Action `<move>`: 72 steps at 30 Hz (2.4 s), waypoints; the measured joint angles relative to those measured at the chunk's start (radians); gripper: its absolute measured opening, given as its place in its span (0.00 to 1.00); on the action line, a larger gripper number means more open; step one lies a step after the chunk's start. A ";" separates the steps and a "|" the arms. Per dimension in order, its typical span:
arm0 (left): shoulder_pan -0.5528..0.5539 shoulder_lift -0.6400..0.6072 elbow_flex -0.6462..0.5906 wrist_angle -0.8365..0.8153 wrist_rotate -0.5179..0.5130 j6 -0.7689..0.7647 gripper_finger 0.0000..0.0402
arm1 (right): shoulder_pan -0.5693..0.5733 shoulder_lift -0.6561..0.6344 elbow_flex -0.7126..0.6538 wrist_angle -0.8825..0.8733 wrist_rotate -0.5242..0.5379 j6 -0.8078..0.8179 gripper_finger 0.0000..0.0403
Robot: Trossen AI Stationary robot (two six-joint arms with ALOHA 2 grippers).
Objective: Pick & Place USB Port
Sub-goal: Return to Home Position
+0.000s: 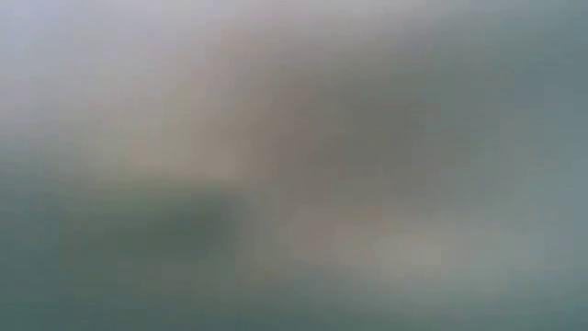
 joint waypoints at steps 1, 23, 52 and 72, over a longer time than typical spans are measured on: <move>0.006 0.000 0.000 0.015 0.005 0.002 0.00 | 0.000 -0.039 -0.023 -0.023 0.007 0.015 0.00; 0.290 0.001 0.000 0.346 0.187 0.572 0.01 | 0.001 -0.260 -0.316 -0.039 0.189 0.044 0.00; -0.065 -0.904 -0.953 1.008 -0.290 0.772 0.00 | 0.001 -0.243 -0.319 0.047 0.182 0.044 0.00; 0.025 -0.953 -1.080 0.958 -0.052 0.938 0.00 | 0.001 -0.242 -0.320 0.049 0.182 0.044 0.00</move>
